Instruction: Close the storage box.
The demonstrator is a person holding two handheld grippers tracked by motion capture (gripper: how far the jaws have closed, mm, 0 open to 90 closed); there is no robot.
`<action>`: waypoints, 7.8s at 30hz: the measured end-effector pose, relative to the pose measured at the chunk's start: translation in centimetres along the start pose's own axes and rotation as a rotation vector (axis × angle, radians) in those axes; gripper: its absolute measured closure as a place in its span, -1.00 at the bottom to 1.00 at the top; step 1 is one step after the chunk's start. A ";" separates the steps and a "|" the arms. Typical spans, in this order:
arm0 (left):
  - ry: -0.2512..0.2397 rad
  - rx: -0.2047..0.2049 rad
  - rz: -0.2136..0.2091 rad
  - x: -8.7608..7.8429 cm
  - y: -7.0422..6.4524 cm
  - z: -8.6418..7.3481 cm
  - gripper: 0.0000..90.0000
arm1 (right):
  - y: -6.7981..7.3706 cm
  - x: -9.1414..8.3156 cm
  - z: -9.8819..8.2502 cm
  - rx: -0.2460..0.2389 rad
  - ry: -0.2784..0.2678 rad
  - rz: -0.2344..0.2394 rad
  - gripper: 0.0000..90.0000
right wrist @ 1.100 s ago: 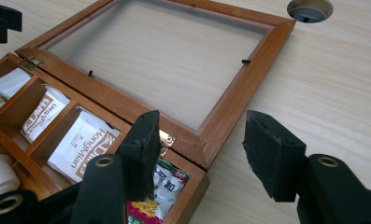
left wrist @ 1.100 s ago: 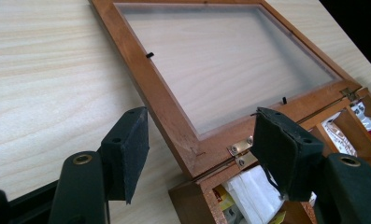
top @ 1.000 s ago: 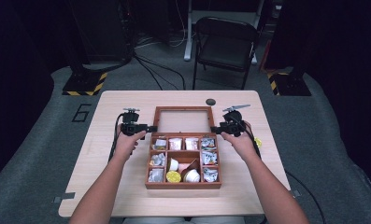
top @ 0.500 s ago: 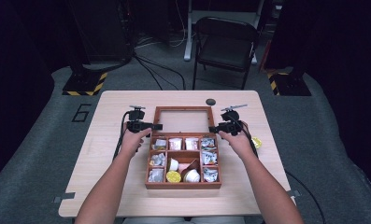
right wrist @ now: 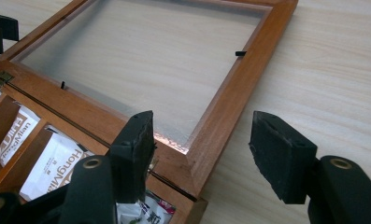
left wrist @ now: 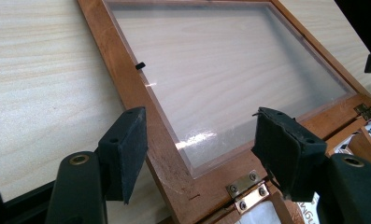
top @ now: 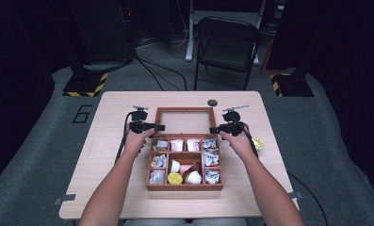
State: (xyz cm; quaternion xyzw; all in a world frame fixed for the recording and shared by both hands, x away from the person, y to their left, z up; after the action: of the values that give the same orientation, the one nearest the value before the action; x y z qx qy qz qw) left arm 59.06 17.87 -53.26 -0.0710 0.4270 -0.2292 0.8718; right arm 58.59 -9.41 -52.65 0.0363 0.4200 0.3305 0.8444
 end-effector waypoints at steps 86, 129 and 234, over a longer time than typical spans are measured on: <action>0.045 -0.071 -0.029 2.6 0.8 -0.8 -0.38 | -0.9 3.5 -0.1 0.223 0.005 0.107 -0.28; -0.109 0.058 -0.056 -4.0 -1.9 1.1 -0.24 | 2.6 -2.6 2.1 0.022 -0.107 0.078 -0.03; -0.241 0.329 -0.045 -15.6 -7.4 -11.0 0.03 | 11.2 -13.0 -9.7 -0.260 -0.225 0.099 0.24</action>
State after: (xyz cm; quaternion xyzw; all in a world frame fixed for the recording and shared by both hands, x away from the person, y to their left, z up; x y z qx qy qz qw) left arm 39.71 19.32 -46.63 0.0360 0.2745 -0.3054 0.9111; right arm 40.00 -10.42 -46.18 -0.0157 0.2742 0.4172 0.8663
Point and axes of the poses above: each handheld gripper's, and its own axes: x roughly forward along the jaws, z roughly out of its top, y roughly to its left, the point moved 9 cm from there along x, roughly forward along the jaws, and after that the axes turned 7 degrees about z, right-handed, at the moved point
